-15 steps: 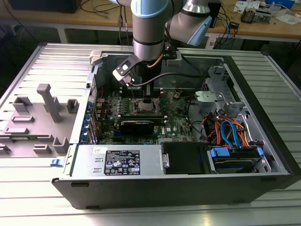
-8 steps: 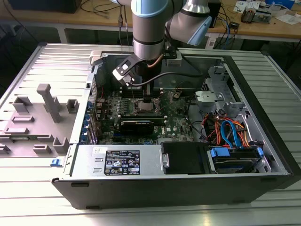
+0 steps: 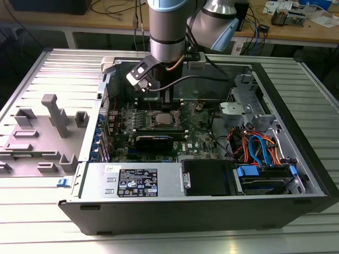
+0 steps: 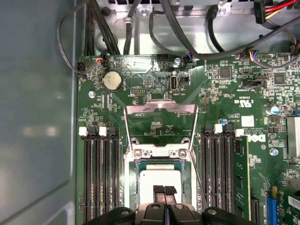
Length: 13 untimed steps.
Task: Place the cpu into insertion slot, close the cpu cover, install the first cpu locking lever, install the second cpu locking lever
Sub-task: 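Close the cpu cover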
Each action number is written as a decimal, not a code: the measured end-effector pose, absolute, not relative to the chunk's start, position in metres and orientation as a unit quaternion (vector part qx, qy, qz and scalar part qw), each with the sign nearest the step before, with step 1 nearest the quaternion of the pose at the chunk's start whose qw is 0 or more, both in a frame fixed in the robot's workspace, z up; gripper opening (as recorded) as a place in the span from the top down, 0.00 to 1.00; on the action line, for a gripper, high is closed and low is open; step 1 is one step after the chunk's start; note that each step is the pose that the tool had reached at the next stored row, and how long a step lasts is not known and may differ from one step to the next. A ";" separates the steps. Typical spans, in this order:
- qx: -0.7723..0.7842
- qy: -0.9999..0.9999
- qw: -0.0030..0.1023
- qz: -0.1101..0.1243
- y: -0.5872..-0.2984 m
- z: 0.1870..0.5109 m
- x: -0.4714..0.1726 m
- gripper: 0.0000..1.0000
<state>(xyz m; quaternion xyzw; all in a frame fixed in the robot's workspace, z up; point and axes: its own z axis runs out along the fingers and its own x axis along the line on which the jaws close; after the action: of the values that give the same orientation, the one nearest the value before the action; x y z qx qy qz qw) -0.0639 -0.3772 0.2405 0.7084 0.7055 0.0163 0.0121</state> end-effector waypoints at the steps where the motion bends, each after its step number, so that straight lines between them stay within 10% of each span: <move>1: 0.708 0.706 0.012 0.016 -0.377 0.241 -0.064 0.89; 13: 0.708 0.706 0.012 0.016 -0.377 0.243 -0.064 0.89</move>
<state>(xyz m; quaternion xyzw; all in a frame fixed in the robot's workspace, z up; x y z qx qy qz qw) -0.0639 -0.3772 0.2431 0.7084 0.7055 0.0164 0.0121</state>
